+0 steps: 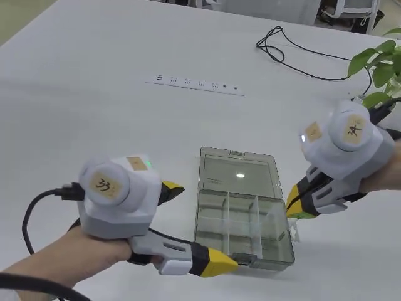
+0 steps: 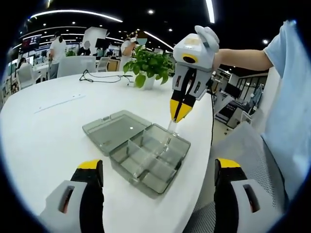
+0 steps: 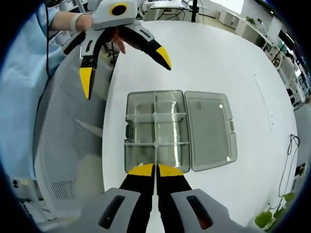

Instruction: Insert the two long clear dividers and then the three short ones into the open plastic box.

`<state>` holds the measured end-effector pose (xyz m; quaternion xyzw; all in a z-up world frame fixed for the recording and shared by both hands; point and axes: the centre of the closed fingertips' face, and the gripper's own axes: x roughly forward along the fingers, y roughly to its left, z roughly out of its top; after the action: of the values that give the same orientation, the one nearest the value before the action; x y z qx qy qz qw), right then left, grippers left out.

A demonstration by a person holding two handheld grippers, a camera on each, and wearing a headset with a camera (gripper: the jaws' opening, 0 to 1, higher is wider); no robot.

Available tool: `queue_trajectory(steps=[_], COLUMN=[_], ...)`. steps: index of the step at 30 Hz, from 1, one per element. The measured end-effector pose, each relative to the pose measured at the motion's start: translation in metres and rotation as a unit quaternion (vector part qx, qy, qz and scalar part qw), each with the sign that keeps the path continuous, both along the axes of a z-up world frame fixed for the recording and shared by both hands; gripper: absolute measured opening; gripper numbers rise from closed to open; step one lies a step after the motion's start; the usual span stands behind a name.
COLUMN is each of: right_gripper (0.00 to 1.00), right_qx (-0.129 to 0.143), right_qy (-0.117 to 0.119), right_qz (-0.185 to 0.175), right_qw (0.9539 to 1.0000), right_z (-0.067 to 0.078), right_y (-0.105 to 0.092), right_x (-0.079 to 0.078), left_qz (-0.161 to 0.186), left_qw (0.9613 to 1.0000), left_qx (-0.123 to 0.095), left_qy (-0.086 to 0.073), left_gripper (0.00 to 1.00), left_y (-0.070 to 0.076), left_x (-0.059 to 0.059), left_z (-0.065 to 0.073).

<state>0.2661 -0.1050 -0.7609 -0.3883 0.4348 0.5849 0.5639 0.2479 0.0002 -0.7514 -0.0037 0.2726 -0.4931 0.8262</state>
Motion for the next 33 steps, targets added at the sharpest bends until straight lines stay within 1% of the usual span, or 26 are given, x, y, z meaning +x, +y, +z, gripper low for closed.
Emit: queue_trajectory(steps=[2,3,7,9,10,12,20,26,29,33], right_gripper=[0.02,0.02,0.02,0.02,0.02,0.02,0.02,0.02,0.02,0.02], right_qx=[-0.001,-0.004,-0.006,-0.008,-0.008,-0.010,-0.011,-0.015,-0.021,-0.026], right_qy=[-0.005,0.001,0.002,0.001,0.002,0.004,0.002,0.000,-0.003,-0.001], right_qz=[0.004,0.003,0.006,0.010,0.010,0.011,0.013,0.016,0.024,0.028], right_qw=[1.0000,1.0000,1.0000,0.9999,0.9999,0.9999,0.9999,0.9998,0.9995,0.9992], right_z=[-0.002,-0.003,-0.004,-0.005,-0.006,-0.007,-0.008,-0.009,-0.014,-0.021], right_y=[0.001,0.001,0.001,0.001,0.001,0.000,-0.001,0.000,0.002,0.003], right_x=[0.001,0.000,-0.001,-0.001,-0.001,0.000,0.002,0.003,0.002,0.003], left_qz=[-0.001,0.000,0.000,0.001,0.001,0.000,0.001,-0.002,-0.005,-0.006], left_qw=[1.0000,1.0000,1.0000,1.0000,1.0000,1.0000,1.0000,0.9999,0.9999,0.9999], left_qx=[-0.001,-0.001,-0.001,-0.002,-0.003,-0.004,-0.007,-0.011,-0.012,-0.012], left_qy=[0.001,0.002,0.004,0.003,0.005,0.003,0.004,0.003,0.003,0.002], left_gripper=[0.96,0.96,0.95,0.95,0.95,0.94,0.94,0.93,0.93,0.93], left_y=[0.000,0.001,0.001,0.001,0.001,0.001,0.000,-0.004,-0.005,-0.005], left_x=[0.000,0.000,-0.001,0.000,0.000,-0.001,-0.001,-0.002,-0.002,-0.003], left_z=[-0.001,-0.001,-0.002,-0.002,-0.002,-0.001,-0.002,0.000,0.000,0.001])
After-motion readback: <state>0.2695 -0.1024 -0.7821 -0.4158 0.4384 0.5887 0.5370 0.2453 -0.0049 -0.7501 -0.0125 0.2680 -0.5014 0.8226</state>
